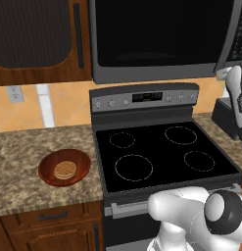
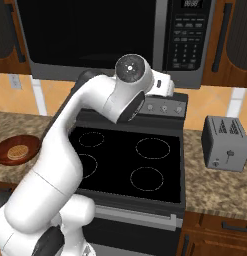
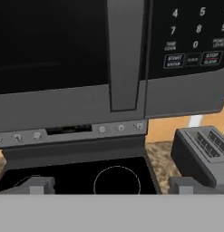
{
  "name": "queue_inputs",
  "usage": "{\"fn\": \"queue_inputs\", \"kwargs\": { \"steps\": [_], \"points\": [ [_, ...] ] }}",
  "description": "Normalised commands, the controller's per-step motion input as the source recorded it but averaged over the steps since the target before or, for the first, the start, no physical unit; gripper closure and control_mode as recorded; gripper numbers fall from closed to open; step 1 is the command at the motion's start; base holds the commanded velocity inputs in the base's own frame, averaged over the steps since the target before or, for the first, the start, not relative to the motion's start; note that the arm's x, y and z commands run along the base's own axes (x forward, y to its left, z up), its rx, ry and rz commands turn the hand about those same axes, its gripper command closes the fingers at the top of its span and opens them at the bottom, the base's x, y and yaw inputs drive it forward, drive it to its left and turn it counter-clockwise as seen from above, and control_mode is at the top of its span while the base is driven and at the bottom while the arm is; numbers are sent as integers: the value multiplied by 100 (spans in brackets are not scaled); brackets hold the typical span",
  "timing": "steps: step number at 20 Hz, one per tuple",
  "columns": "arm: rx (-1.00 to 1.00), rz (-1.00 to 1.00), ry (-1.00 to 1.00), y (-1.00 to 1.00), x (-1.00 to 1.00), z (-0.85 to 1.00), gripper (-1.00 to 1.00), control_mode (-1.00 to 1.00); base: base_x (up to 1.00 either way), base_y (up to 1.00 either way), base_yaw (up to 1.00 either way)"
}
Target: Open the microwave, place the bowl with waffle inside the microwave, then close the microwave door and turn it on.
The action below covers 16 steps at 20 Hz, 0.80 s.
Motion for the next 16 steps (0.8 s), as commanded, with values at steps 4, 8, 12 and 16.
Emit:
{"fn": "queue_inputs", "kwargs": {
  "steps": [4,8,12,16],
  "points": [
    [4,-13,-9,-26,26,32,-100,-100,0,0,0],
    [1,-10,-11,-10,26,23,-100,-100,0,0,0],
    [0,-2,-6,0,27,27,-100,-100,0,0,0],
    [0,0,-3,0,38,22,-100,-100,0,0,0]
  ]
}}
